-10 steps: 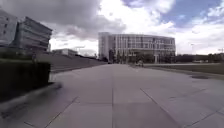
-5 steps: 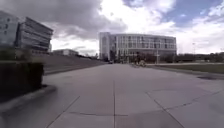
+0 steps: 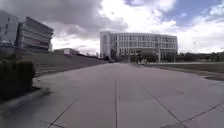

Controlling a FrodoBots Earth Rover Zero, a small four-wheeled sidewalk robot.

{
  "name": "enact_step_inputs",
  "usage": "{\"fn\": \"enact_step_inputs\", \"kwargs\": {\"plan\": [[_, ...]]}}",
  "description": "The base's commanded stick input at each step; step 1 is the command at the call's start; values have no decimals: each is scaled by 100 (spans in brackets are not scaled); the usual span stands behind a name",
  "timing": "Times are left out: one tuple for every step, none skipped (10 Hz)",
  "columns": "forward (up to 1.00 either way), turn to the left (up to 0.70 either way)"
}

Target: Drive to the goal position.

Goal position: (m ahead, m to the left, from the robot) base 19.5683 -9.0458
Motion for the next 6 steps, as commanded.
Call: {"fn": "enact_step_inputs", "kwargs": {"plan": [[70,0],[70,0],[70,-27],[70,-35],[70,-14],[70,0]]}}
